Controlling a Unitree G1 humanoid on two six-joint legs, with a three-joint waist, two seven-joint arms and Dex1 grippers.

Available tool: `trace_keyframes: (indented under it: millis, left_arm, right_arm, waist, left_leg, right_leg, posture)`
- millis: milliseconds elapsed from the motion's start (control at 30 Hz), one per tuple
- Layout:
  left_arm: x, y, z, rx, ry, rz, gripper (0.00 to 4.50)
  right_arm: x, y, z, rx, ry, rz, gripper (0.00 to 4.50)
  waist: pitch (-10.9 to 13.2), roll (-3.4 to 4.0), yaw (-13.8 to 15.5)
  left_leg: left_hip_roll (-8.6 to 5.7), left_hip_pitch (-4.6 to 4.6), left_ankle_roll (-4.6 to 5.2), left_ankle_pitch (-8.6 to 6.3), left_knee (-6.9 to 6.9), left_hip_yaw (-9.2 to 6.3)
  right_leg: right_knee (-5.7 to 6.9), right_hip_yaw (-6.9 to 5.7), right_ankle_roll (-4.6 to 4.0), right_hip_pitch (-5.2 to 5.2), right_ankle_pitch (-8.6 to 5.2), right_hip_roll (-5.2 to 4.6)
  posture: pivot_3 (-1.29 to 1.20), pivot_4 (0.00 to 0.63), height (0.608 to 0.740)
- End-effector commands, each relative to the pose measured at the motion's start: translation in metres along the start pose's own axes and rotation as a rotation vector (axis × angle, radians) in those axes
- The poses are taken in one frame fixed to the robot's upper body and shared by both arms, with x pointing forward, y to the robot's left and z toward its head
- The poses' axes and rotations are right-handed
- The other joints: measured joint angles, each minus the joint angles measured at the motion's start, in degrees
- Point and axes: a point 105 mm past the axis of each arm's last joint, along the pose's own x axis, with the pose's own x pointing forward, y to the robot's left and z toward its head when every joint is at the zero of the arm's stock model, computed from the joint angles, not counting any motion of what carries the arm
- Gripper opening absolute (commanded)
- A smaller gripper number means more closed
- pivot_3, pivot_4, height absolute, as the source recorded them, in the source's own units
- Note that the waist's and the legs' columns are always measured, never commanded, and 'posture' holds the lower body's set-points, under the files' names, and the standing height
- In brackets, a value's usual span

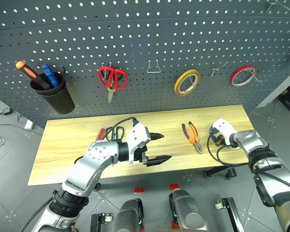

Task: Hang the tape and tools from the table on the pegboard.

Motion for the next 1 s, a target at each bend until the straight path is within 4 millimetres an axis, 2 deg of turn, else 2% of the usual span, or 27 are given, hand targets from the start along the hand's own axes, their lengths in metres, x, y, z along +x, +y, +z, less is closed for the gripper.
trace_keyframes:
  millis: [33, 200, 267, 333, 467, 633, 767, 900, 1000]
  left_arm:
    - [-0.009, -0.002, 0.022, 0.046, -0.091, 0.012, 4.12]
    - [-0.02, 0.0, 0.029, 0.05, -0.131, 0.063, 4.12]
    - [-0.024, 0.004, 0.037, 0.074, -0.151, 0.092, 4.12]
    - [-0.026, 0.007, 0.044, 0.093, -0.165, 0.109, 4.12]
    - [-0.027, 0.013, 0.058, 0.128, -0.189, 0.112, 4.12]
    - [-0.023, 0.017, 0.071, 0.141, -0.219, 0.105, 4.12]
    - [-0.02, 0.016, 0.073, 0.155, -0.217, 0.095, 4.12]
    - [-0.02, 0.016, 0.072, 0.156, -0.215, 0.1, 4.12]
    - [-0.02, 0.016, 0.071, 0.153, -0.211, 0.105, 4.12]
  right_arm:
    - [-0.037, -0.013, 0.038, -0.088, -0.201, -0.153, 0.66]
    - [-0.091, 0.031, 0.079, -0.262, -0.479, -0.388, 0.66]
    - [-0.118, 0.057, 0.111, -0.339, -0.647, -0.464, 0.66]
    - [-0.137, 0.071, 0.134, -0.395, -0.763, -0.512, 0.66]
    - [-0.154, 0.053, 0.174, -0.379, -0.885, -0.579, 0.66]
    - [-0.149, 0.024, 0.205, -0.346, -0.92, -0.6, 0.66]
    - [-0.137, -0.005, 0.211, -0.283, -0.889, -0.614, 0.66]
    - [-0.134, -0.025, 0.211, -0.212, -0.868, -0.626, 0.66]
    - [-0.131, -0.031, 0.211, -0.165, -0.862, -0.603, 0.66]
  waist:
    - [0.06, 0.08, 0.16]
    - [0.09, 0.11, -0.12]
    - [0.18, 0.12, -0.25]
    - [0.41, 0.16, -0.45]
    - [0.59, -0.04, -0.62]
    - [0.64, -0.12, -0.6]
    - [0.64, -0.11, -0.95]
    - [0.64, -0.11, -1.39]
    - [0.64, -0.11, -1.55]
  left_leg:
    - [0.0, -0.04, -0.01, 0.0, -0.01, 0.0]
    - [0.12, -0.24, -0.2, 0.05, -0.11, 0.0]
    - [0.12, -0.26, -0.2, 0.05, -0.09, 0.09]
    - [0.12, -0.29, -0.19, 0.04, -0.08, 0.13]
    - [0.08, -0.29, -0.04, 0.12, 0.02, 0.17]
    - [0.07, -0.32, 0.06, 0.24, 0.01, 0.15]
    - [0.08, -0.64, 0.02, 0.27, 0.01, 0.16]
    - [0.08, -0.88, -0.03, 0.3, 0.02, 0.2]
    - [0.07, -0.89, -0.01, 0.29, 0.02, 0.26]
  right_leg:
    - [0.01, 0.0, 0.0, -0.03, 0.0, 0.0]
    - [0.07, 0.02, 0.03, -0.33, -0.01, 0.08]
    - [0.12, 0.11, 0.03, -0.43, -0.01, 0.09]
    - [0.14, 0.16, 0.16, -0.51, 0.07, 0.09]
    - [0.06, 0.2, 0.21, -0.51, 0.44, 0.09]
    - [0.02, 0.16, 0.07, -0.52, 0.62, 0.1]
    - [-0.03, 0.15, 0.02, -0.75, 0.61, 0.1]
    - [-0.18, 0.16, 0.01, -0.86, 0.61, 0.09]
    - [-0.23, 0.18, 0.01, -0.87, 0.61, 0.07]
  posture:
    - [-0.36, 0.26, 0.74]
    - [-0.37, 0.263, 0.74]
    - [-0.37, 0.266, 0.74]
    - [-0.38, 0.268, 0.74]
    - [-0.37, 0.265, 0.74]
    - [-0.36, 0.258, 0.74]
    - [-0.35, 0.254, 0.74]
    - [-0.34, 0.251, 0.74]
    - [-0.34, 0.251, 0.74]
